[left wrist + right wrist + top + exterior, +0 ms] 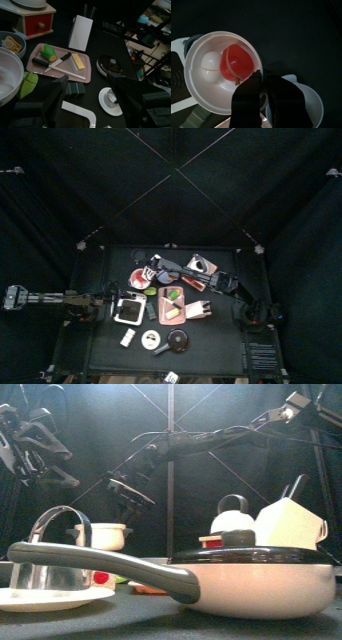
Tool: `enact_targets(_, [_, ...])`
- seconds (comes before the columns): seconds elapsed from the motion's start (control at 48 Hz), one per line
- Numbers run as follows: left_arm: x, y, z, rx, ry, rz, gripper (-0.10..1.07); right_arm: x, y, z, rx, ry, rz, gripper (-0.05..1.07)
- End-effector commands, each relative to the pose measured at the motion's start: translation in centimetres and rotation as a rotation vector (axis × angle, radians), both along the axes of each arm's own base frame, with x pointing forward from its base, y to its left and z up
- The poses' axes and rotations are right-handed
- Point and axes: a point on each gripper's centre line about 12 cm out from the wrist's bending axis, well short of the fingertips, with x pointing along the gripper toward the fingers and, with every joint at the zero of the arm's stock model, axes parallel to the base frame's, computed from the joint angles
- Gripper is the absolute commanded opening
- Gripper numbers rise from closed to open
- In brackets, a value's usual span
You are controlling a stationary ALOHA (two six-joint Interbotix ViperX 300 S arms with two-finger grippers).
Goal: Place pot in bottom right corner
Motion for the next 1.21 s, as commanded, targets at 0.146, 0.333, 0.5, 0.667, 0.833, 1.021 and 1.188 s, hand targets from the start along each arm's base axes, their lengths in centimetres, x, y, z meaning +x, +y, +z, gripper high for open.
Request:
enact_targets(0.146, [0.2, 0.1, 0.4, 0.002, -0.012, 0.001, 0.96, -1.8, 0.9, 7.8, -0.009, -0.117, 0.003, 0.28])
enact_targets(0.333, [0.1, 0.0, 0.3, 0.0, -0.008, -0.001, 0.96, -4.0, 1.8, 9.9, -0.005, -0.11, 0.001, 0.28])
enact_targets(0.5, [0.1, 0.0, 0.3, 0.0, -0.008, -0.002, 0.96, -6.0, 2.9, 10.3, 0.006, -0.11, -0.017, 0.28])
enact_targets(0.667, [0.1, 0.0, 0.2, 0.0, -0.008, -0.002, 0.96, -8.7, 4.3, 10.3, 0.021, -0.149, -0.074, 0.28])
enact_targets(0.833, [0.1, 0.0, 0.1, 0.0, -0.004, 0.0, 0.96, -11.0, 7.4, 10.1, 0.026, -0.199, -0.061, 0.28])
enact_targets(1.021, [0.1, 0.0, 0.1, 0.0, -0.004, 0.002, 0.96, -13.3, 12.2, 10.1, 0.085, -0.297, -0.042, 0.28])
enact_targets(1.188, [0.0, 0.0, 0.0, -0.001, -0.001, 0.002, 0.96, -15.0, 15.5, 9.1, 0.123, -0.324, -0.014, 0.28])
